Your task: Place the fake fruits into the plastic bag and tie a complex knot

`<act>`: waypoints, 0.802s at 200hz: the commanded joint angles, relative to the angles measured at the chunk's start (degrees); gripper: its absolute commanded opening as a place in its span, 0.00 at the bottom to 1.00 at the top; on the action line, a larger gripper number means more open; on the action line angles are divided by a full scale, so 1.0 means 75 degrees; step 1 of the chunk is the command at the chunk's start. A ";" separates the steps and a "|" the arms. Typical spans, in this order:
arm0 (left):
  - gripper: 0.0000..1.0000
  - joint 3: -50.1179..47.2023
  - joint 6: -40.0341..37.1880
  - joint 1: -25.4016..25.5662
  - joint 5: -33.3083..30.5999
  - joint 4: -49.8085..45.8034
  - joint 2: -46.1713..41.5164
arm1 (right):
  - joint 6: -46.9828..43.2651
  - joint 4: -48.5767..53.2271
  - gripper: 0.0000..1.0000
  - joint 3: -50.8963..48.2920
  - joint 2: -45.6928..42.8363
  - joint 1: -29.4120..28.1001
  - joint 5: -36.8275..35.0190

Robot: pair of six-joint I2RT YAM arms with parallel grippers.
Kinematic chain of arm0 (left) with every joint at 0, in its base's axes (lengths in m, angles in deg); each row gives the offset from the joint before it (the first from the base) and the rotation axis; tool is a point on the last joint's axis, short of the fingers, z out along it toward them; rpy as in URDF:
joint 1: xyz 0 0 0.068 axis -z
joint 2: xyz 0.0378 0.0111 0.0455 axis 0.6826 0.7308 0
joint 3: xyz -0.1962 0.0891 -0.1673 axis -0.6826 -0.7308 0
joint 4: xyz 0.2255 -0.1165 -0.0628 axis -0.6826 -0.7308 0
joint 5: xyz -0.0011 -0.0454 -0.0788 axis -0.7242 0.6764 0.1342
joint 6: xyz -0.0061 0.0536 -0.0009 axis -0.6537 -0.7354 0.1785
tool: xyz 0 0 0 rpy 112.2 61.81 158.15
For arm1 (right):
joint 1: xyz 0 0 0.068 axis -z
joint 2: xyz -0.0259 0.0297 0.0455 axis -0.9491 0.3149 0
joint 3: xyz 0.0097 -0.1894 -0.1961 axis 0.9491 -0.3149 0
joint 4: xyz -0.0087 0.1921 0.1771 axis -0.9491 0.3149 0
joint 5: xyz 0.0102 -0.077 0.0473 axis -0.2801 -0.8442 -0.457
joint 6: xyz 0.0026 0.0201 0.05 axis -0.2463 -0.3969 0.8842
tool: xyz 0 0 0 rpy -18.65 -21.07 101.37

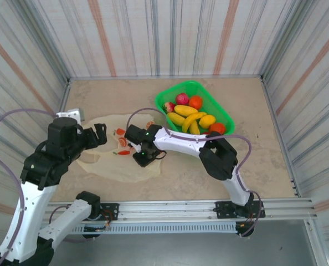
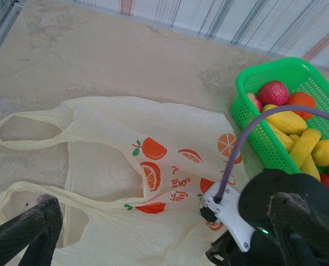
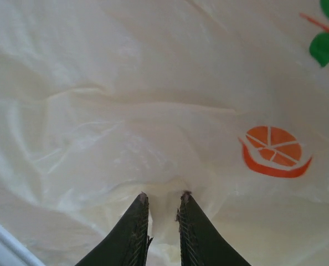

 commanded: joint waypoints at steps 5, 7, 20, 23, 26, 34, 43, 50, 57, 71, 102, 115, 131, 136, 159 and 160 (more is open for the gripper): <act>0.99 0.0339 0.0069 -0.0026 0.0097 0.0046 0.0126 | -0.0426 0.0661 0.20 0.0578 0.0477 0.0525 -0.0590; 0.99 0.0345 0.0058 -0.0028 0.0091 0.0046 0.0128 | -0.0449 0.0669 0.19 0.0611 0.0525 0.0563 -0.0623; 0.99 0.0337 0.0032 -0.0026 0.0050 0.0037 0.0138 | -0.0601 0.0732 0.17 0.0974 0.0890 0.0814 -0.1055; 0.99 0.0325 0.0031 -0.0022 0.0037 0.0035 0.0141 | -0.0655 0.0746 0.17 0.1071 0.0983 0.0877 -0.1193; 0.99 0.0314 0.0031 -0.0021 0.0013 0.0035 0.0135 | -0.0721 0.0766 0.17 0.1179 0.1078 0.0933 -0.1305; 0.99 0.0278 0.0052 -0.0024 0.0000 0.0023 0.0116 | -0.0887 0.0817 0.18 0.1607 0.1350 0.1106 -0.1666; 0.99 0.0213 0.0055 -0.0028 -0.0016 0.0033 0.0096 | -0.1115 0.0880 0.18 0.2045 0.1681 0.1326 -0.1946; 0.99 0.0163 0.0055 -0.0023 -0.0060 0.0034 0.0097 | -0.1363 0.0866 0.19 0.2333 0.1933 0.1516 -0.2246; 0.99 0.0111 0.0046 -0.0022 -0.0139 0.0035 0.0114 | -0.1607 0.0851 0.20 0.2674 0.2196 0.1688 -0.2693; 0.99 -0.0045 0.0031 -0.0027 -0.0528 0.0072 0.0183 | -0.1842 0.1085 0.21 0.3573 0.2719 0.2084 -0.2942; 0.98 -0.0563 -0.0525 -0.0028 -0.1604 0.0549 0.0322 | -0.2206 -0.0142 0.29 0.3502 0.2108 0.2516 -0.1982; 0.98 -0.0782 -0.0928 -0.0028 -0.1898 0.0854 0.0523 | -0.2575 -0.0846 0.33 0.3016 0.1538 0.2513 -0.1526; 0.98 -0.0938 -0.1210 -0.0105 -0.2099 0.1079 0.0975 | -0.2635 -0.1547 0.36 0.2410 0.0782 0.2493 -0.1018; 0.98 -0.0933 -0.1210 -0.0219 -0.2048 0.1077 0.1173 | -0.2582 -0.1730 0.37 0.2225 0.0515 0.2518 -0.0745; 0.87 -0.0890 -0.0874 -0.1175 -0.0589 0.1110 0.2115 | -0.1961 -0.2707 0.38 0.0855 -0.0825 0.2707 0.0183; 0.87 -0.0881 -0.0861 -0.1223 -0.0510 0.1117 0.2161 | -0.1931 -0.2764 0.38 0.0789 -0.0884 0.2710 0.0210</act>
